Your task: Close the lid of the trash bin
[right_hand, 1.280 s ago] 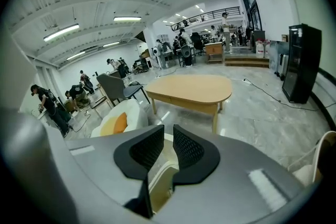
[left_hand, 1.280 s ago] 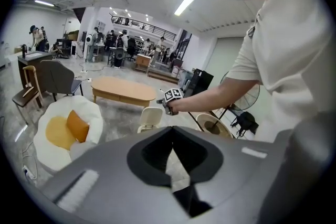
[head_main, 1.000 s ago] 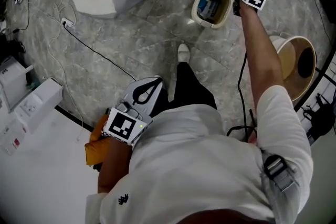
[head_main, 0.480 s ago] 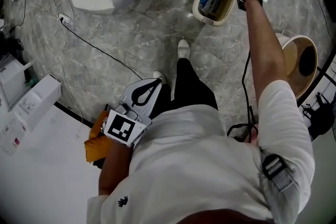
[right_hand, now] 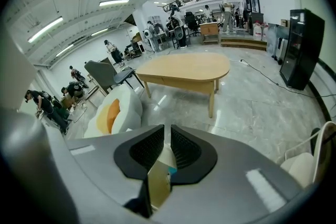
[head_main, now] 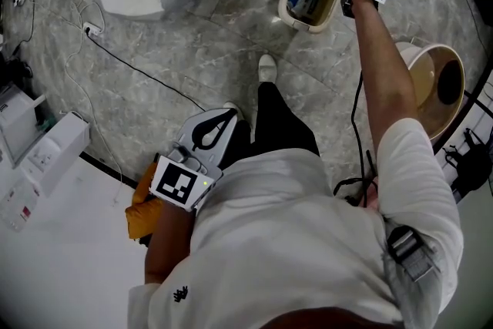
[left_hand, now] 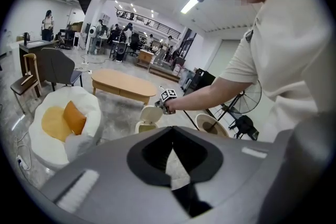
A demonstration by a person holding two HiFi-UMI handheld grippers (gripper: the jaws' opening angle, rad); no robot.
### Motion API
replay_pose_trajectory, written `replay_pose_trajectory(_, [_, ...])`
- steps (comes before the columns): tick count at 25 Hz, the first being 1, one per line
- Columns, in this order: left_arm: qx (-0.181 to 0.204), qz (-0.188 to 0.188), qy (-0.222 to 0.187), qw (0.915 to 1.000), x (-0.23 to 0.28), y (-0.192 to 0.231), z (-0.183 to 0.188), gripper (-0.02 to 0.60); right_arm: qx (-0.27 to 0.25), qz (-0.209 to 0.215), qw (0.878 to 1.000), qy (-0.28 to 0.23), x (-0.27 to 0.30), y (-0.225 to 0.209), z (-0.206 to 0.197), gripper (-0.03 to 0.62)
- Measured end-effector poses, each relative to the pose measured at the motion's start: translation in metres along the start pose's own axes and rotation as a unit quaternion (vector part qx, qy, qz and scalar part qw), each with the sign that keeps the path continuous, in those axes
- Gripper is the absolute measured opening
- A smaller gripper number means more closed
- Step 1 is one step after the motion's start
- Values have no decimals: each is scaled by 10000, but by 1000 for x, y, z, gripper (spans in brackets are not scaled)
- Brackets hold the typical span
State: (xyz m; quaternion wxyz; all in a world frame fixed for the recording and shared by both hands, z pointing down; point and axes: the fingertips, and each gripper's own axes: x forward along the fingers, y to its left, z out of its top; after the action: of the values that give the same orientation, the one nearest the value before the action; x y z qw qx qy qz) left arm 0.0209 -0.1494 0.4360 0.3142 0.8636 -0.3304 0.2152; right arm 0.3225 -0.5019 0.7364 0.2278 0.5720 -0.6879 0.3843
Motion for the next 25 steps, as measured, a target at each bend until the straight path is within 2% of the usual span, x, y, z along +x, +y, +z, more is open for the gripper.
replay_pose_trajectory(13, [22, -99, -5, 9999, -12, -8, -11, 55, -15, 25, 9997, 243, -16, 18, -58, 32])
replay_pose_trajectory(25, [-111, -32, 2, 9999, -32, 1, -32, 55, 5, 58, 9987, 506, -18, 45, -115, 32])
